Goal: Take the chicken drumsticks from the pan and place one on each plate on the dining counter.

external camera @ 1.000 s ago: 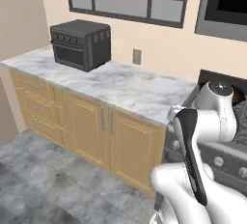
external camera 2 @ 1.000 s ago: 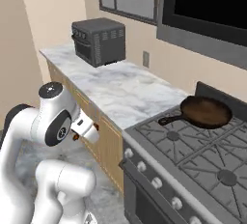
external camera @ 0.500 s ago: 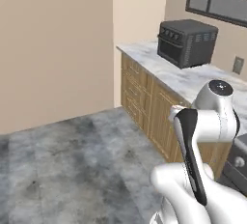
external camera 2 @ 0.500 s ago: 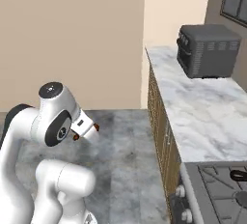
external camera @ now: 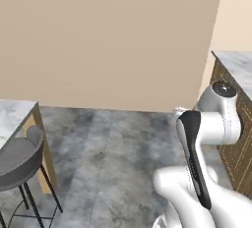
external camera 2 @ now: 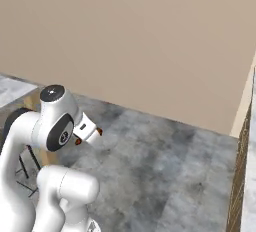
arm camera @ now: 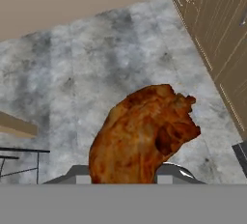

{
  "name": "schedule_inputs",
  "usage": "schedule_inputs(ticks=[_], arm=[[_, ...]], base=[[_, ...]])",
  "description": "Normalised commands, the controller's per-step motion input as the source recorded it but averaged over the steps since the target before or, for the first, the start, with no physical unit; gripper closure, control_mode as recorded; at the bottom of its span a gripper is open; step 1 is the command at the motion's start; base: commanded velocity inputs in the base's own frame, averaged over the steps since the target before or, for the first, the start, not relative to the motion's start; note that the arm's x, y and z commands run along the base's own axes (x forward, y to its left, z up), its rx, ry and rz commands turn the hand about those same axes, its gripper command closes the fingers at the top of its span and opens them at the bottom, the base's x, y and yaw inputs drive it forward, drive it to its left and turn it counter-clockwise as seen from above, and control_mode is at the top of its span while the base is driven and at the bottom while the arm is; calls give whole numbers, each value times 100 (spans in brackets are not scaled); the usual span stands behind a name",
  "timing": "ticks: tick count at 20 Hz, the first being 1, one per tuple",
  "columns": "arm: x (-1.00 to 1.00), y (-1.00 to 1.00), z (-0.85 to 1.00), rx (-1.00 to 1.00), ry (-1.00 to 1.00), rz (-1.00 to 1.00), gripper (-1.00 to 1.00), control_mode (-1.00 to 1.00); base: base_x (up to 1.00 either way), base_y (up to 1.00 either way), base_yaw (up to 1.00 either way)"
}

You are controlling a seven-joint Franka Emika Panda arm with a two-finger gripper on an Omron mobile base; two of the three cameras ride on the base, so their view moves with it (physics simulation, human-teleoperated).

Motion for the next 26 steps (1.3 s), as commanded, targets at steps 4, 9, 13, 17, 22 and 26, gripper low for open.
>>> schedule_inputs(ticks=[4, 9, 13, 17, 22, 26], arm=[[0, 0, 0, 0, 0, 0, 100, 100], [0, 0, 0, 0, 0, 0, 100, 100], [0, 0, 0, 0, 0, 0, 100, 100], [0, 0, 0, 0, 0, 0, 100, 100], [0, 0, 0, 0, 0, 0, 100, 100], [0, 0, 0, 0, 0, 0, 100, 100]], base=[[0, 0, 71], [0, 0, 71], [1, 0, 70], [8, 0, 66], [24, 0, 53], [41, 0, 41]])
